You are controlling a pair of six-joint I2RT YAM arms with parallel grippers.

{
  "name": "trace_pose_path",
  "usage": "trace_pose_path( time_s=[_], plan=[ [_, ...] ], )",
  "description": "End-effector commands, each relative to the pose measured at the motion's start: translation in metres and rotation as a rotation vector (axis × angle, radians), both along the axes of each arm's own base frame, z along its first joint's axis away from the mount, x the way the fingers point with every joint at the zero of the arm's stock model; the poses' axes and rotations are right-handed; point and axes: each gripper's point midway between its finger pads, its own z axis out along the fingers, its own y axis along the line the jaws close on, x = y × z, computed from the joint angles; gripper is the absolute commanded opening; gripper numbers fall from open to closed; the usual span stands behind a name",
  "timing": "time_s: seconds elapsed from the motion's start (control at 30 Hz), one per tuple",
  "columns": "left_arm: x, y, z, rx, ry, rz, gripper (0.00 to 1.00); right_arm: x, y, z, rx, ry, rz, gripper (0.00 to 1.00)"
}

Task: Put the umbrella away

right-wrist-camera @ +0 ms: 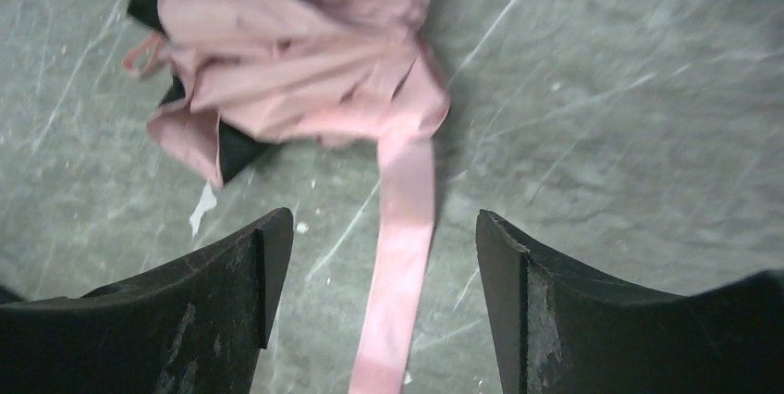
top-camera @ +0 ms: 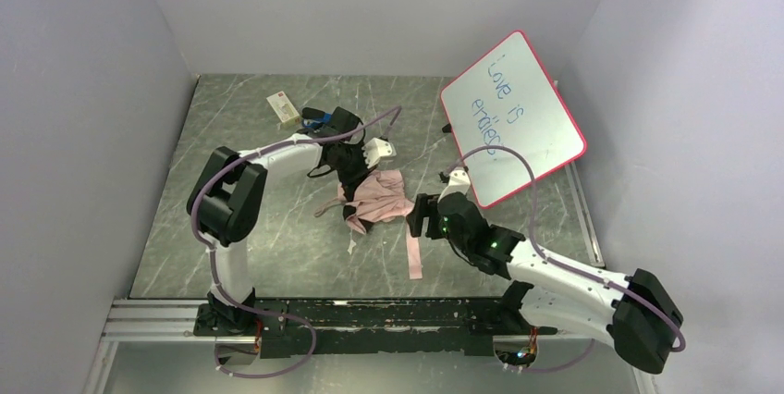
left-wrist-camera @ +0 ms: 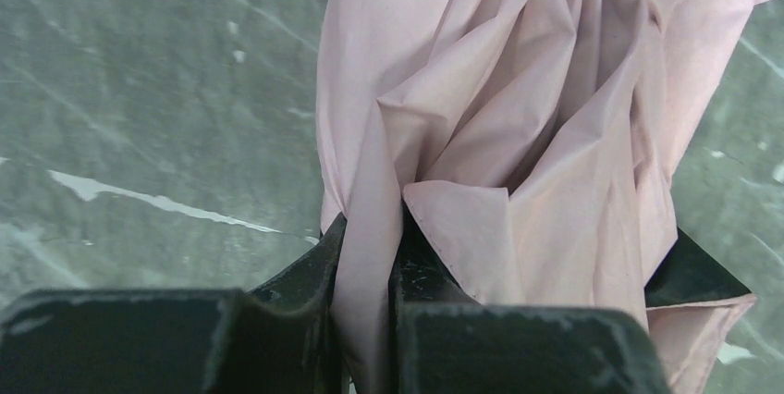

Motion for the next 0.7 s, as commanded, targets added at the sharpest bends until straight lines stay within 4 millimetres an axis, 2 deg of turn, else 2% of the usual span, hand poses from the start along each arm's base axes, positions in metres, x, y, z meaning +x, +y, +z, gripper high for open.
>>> trace_pose_path(
  time_s=[0.0, 0.07, 0.33, 0.43, 0.67],
  plan=[
    [0.036, 0.025, -0.031, 0.166, -0.109, 0.1, 0.05, -0.027, 0.021, -0.027, 0.105, 0.199, 0.124, 0.77],
    [0.036, 0.023, -0.032, 0.168, -0.107, 0.093, 0.05, -0.026, 0.023, -0.034, 0.12, 0.229, 0.138, 0.77],
    [0.028, 0.019, -0.033, 0.182, -0.114, 0.061, 0.05, 0.017, 0.009, -0.041, 0.094, 0.198, 0.076, 0.77],
    [0.027, 0.019, -0.034, 0.186, -0.111, 0.057, 0.05, 0.031, 0.002, -0.046, 0.147, 0.228, 0.09, 0.72],
    [0.025, 0.019, -0.033, 0.188, -0.112, 0.045, 0.05, 0.041, 0.015, -0.049, 0.221, 0.293, 0.23, 0.7]
  ],
)
